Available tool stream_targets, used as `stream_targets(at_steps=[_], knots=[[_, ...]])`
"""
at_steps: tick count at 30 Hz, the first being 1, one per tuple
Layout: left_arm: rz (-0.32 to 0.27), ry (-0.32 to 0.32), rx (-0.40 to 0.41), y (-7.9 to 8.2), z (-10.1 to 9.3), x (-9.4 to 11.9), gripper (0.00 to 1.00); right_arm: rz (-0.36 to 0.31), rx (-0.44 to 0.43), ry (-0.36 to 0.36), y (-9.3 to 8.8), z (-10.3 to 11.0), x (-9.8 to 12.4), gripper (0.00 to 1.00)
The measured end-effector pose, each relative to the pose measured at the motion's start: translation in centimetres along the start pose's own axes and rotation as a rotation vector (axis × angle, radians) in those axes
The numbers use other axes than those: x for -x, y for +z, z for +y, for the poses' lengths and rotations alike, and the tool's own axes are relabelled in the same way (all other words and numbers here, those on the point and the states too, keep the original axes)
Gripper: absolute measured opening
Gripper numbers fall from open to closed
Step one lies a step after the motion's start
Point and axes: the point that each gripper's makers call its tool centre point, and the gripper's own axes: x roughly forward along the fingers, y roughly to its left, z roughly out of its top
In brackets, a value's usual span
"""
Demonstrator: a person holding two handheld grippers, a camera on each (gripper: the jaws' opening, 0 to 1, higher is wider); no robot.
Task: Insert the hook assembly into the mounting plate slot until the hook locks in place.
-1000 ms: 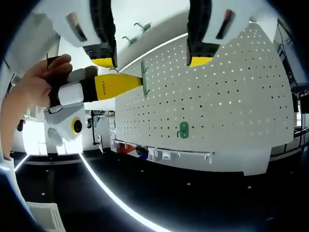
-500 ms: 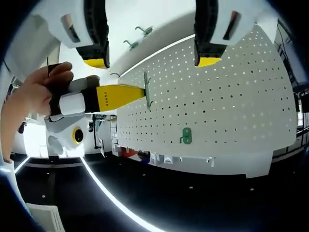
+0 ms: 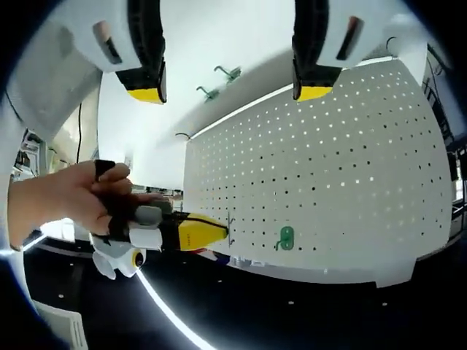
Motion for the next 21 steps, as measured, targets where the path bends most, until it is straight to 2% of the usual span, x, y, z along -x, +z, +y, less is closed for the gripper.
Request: stream_targets(at_steps=[4, 14, 21], knots=[[0.021, -0.011, 0.012, -0.8, -0.2, 0.2, 0.69, 0.003, 0.042, -0.043, 0.6, -1.1, -0.1, 0.01], [0.060, -0.019, 0.030, -2.2, -0.5, 0.8, 0.70, -0.001, 0.077, -0.146, 2.2, -4.2, 0.0, 0.01], [0.086, -0.025, 0.043, -3.1, -0.8, 1.1, 0.70, -0.012, 0.112, -0.191, 3.3, -5.5, -0.2, 0.01]])
